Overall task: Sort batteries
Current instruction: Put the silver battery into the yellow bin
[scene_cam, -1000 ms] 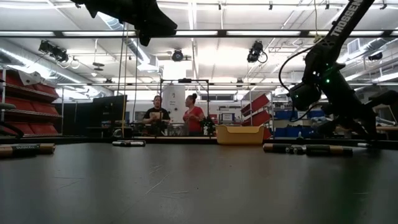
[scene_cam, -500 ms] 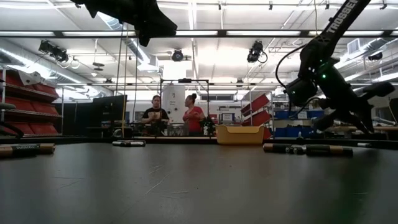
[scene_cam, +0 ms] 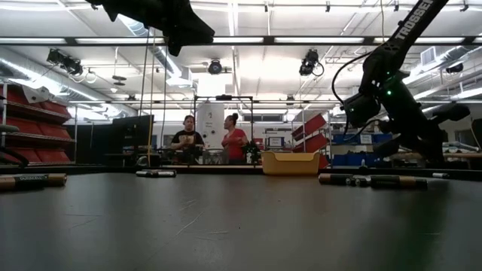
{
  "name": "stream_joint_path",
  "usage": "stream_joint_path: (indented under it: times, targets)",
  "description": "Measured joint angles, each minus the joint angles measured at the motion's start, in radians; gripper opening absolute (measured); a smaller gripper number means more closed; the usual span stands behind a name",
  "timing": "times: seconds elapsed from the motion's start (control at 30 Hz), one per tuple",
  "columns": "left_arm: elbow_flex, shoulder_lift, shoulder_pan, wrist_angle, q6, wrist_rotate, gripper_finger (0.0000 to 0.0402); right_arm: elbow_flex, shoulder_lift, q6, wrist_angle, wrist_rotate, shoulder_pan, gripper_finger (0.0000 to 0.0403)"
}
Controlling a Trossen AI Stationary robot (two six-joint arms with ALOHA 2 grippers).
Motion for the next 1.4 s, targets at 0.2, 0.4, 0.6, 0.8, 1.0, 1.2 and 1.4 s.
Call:
stream_joint_path:
  times: [0.2, 0.4, 0.6, 0.8, 1.0, 1.2, 1.4]
  targets:
    - [0.0, 0.0, 0.0, 0.0, 0.0, 0.0, 0.0135, -0.029, 0.0, 0.035, -0.033, -0.034, 0.011, 0.003]
    - [0.0, 0.0, 0.0, 0.0, 0.0, -0.001, 0.0135, -0.04, 0.0, 0.067, -0.046, -0.026, 0.04, 0.003]
    - [0.0, 0.0, 0.0, 0.0, 0.0, -0.001, 0.0135, -0.04, 0.0, 0.023, 0.016, -0.026, 0.04, 0.003]
    - [0.0, 0.0, 0.0, -0.001, 0.0, -0.001, 0.0135, -0.04, 0.0, 0.036, 0.003, -0.004, 0.028, 0.003]
    - [0.0, 0.0, 0.0, -0.002, -0.002, -0.001, 0.0135, -0.064, 0.0, 0.027, 0.025, -0.022, 0.027, 0.003]
    - [0.0, 0.0, 0.0, -0.001, -0.001, -0.001, 0.0135, -0.077, -0.002, 0.03, 0.053, -0.024, 0.025, 0.003]
    - [0.0, 0.0, 0.0, -0.002, 0.0, -0.001, 0.0135, -0.078, 0.056, 0.006, 0.081, -0.005, 0.007, 0.003]
